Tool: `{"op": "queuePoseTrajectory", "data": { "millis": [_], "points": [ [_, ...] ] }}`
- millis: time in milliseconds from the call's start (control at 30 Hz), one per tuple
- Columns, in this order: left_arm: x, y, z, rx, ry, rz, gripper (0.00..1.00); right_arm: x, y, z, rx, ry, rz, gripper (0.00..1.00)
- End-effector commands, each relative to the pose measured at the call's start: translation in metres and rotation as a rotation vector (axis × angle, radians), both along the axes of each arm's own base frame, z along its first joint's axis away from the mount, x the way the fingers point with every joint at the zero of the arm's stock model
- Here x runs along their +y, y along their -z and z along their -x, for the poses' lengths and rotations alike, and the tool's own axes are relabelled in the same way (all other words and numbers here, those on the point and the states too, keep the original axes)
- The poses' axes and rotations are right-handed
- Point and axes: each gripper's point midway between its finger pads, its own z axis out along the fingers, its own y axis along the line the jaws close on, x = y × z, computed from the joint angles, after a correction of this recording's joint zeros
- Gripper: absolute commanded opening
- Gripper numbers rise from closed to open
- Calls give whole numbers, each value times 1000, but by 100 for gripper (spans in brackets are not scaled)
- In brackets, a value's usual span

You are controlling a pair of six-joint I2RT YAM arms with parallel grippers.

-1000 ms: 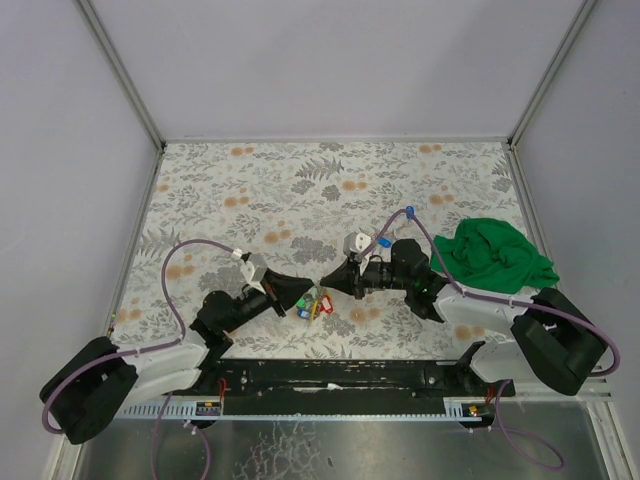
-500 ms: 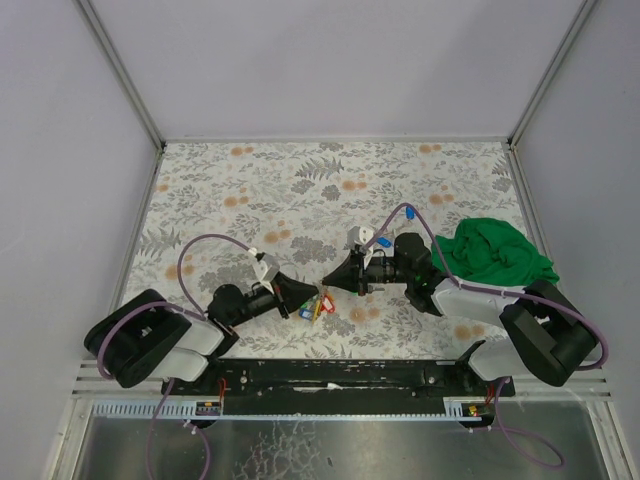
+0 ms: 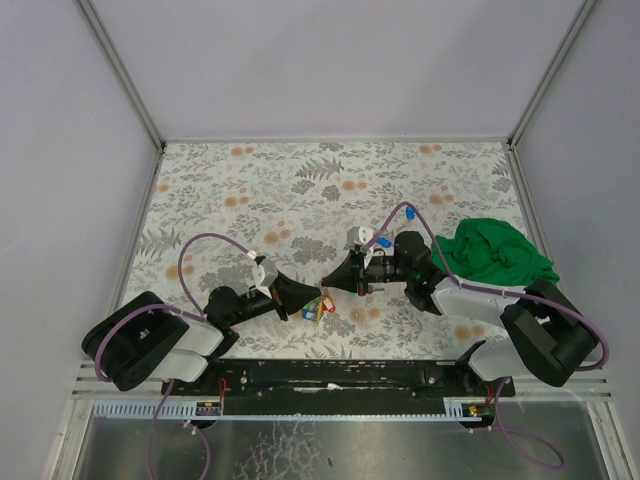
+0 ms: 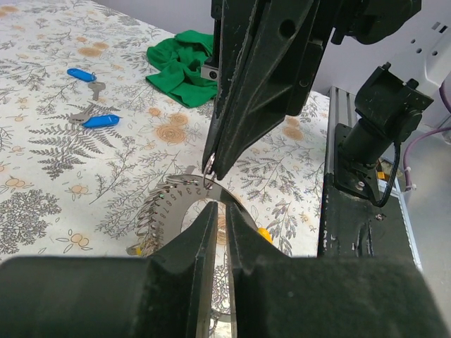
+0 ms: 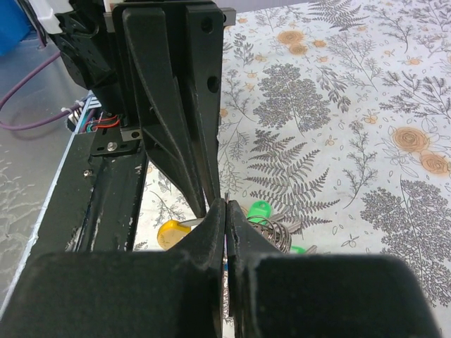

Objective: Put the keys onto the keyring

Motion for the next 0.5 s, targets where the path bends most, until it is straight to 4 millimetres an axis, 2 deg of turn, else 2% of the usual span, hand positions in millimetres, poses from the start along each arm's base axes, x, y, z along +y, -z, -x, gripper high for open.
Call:
{"op": "queuePoseTrajectory", "data": {
  "millis": [0,467],
  "points": [
    [-3,-27,-2,-128,11,51,8,6,-27,-1,-68,-53,-59,0],
    [-6,-34,-3,-177,26,47,6,9,-25,9,-40,-137,-50,0]
  ]
}}
